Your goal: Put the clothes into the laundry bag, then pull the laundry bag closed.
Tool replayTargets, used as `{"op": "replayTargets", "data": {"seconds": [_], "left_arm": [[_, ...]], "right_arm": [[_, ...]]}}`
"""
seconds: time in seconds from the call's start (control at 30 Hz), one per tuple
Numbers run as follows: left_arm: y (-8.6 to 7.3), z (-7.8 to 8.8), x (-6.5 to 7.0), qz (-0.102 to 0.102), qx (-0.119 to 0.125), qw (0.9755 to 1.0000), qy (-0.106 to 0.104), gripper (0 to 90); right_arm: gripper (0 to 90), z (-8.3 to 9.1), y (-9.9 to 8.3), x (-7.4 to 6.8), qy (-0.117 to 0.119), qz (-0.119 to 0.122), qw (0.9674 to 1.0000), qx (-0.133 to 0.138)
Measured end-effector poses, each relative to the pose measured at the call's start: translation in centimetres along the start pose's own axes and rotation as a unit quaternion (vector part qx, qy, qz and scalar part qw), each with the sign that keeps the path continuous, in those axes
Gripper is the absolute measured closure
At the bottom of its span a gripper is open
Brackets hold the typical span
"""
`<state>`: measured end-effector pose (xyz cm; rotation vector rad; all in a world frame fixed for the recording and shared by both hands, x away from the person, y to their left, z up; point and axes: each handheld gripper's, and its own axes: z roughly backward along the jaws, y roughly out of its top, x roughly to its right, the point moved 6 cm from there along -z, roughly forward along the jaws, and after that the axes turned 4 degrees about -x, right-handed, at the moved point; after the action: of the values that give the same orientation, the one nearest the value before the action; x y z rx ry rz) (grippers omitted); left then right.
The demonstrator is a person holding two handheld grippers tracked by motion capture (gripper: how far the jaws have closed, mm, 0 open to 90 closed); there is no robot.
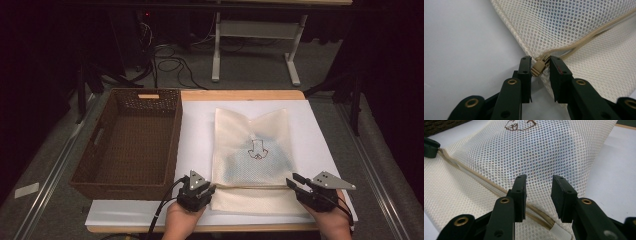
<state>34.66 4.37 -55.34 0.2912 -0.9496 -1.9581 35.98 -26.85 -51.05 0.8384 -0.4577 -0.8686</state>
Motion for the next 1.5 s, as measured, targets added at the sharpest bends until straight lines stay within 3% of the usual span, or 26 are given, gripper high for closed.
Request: {"op": "replayTargets", "data": {"seconds": [0.5,0.97,1.03,1.17,1.2,1.33,1.5], "left_arm": [[0.1,1.0,0.3,0.006,0.012,0.9999,-0.011,70.9],[-0.2,1.2,0.5,0.008,0.011,0.9997,-0.022,68.8],[-0.3,1.2,0.4,0.005,0.01,0.9998,-0.015,72.4],[-0.5,1.2,-0.6,0.017,0.009,0.9998,0.004,76.6],[-0.6,1.0,-0.8,0.015,0.005,0.9998,0.011,75.8],[-0.9,0.1,-0.9,0.019,-0.015,0.9997,-0.007,63.5],[-0.6,-0.4,-1.1,0.015,-0.014,0.9998,-0.008,64.4]], "right_arm": [[66.2,0.0,0.1,0.0,0.001,0.004,1.0,0.001],[66.2,-0.1,0.2,0.3,0.003,-0.009,0.9999,0.005],[66.3,-0.1,0.2,0.3,0.003,-0.01,0.9999,0.005],[66.3,-0.1,0.2,0.2,0.004,-0.01,0.9999,0.006],[66.3,-0.1,0.3,0.3,0.003,-0.01,0.9999,0.006],[66.3,0.0,0.3,0.5,0.003,-0.012,0.9999,0.009],[66.3,0.0,0.3,0.4,0.005,-0.008,0.9999,0.01]]}}
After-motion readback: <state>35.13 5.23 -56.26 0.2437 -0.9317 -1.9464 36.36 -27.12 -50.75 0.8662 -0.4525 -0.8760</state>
